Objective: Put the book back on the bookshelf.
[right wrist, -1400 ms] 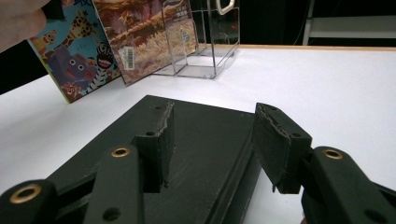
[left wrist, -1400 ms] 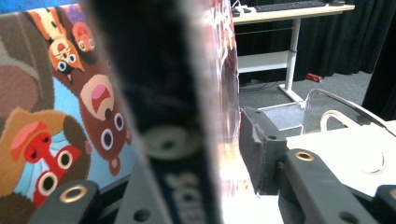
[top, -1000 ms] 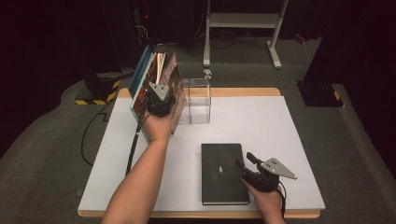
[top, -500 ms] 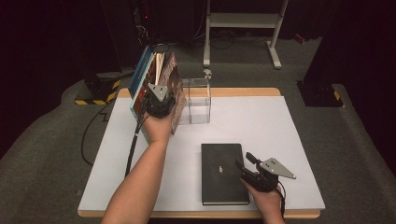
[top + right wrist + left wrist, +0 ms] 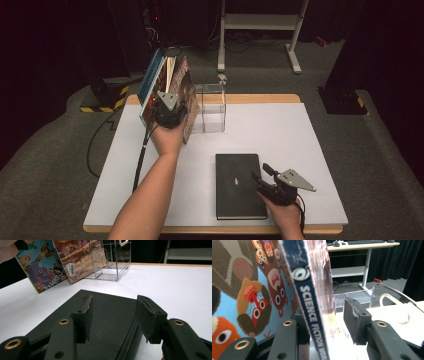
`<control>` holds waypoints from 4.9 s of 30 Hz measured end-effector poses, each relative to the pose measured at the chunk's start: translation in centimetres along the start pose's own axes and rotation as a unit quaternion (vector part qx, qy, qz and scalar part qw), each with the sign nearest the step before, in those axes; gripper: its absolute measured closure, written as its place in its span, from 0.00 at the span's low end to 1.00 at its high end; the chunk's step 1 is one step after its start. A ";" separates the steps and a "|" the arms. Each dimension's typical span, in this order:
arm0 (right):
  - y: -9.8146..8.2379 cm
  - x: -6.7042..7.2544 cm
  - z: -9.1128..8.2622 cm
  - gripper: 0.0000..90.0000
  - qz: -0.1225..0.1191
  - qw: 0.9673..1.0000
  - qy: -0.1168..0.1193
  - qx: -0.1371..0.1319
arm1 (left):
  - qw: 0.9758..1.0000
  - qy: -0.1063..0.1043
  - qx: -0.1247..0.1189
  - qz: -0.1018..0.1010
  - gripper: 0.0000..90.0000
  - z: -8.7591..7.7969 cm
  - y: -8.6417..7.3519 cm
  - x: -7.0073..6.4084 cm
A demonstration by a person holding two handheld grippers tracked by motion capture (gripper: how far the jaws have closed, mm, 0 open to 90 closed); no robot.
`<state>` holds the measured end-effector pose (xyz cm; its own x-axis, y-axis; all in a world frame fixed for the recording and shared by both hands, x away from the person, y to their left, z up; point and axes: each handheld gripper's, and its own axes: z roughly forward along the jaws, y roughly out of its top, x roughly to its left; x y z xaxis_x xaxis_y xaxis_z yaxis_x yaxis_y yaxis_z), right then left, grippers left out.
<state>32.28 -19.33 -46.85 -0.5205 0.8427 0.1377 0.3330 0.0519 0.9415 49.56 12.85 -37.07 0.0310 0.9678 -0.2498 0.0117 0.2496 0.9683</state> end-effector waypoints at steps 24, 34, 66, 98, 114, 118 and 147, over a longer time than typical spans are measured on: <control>0.0 0.1 -0.1 0.53 -0.001 1.000 0.002 -0.001 | 1.000 -0.004 0.001 -0.006 0.62 -2.4 0.2 0.3; 0.0 0.0 -0.1 0.53 -0.001 1.000 0.002 -0.001 | 1.000 -0.005 0.004 -0.008 0.62 -2.8 0.2 0.4; -0.1 0.0 -0.2 0.53 -0.003 1.000 0.001 0.001 | 0.997 -0.067 0.023 0.003 0.66 -8.8 -0.3 0.4; -0.7 0.2 0.2 0.51 -0.023 0.999 -0.007 0.034 | 0.958 -0.225 0.177 0.003 0.31 -17.5 -9.5 2.0; -1.1 0.6 -1.0 0.37 -0.012 0.997 -0.027 0.076 | 0.946 -0.255 0.198 -0.002 0.20 -17.9 -11.1 3.3; -1.6 0.8 -1.2 0.37 0.006 0.995 -0.013 0.097 | 0.946 -0.258 0.198 -0.008 0.20 -18.2 -11.0 3.2; -1.6 2.6 1.1 0.35 0.035 0.986 0.043 0.157 | 0.944 -0.266 0.192 -0.035 0.20 -18.5 -10.4 3.7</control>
<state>31.21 -16.60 -48.32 -0.5477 0.8027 0.2360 0.5901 0.1706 0.7891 31.07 14.41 -48.02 0.5127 0.7702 -0.3794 0.3913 0.1837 0.9017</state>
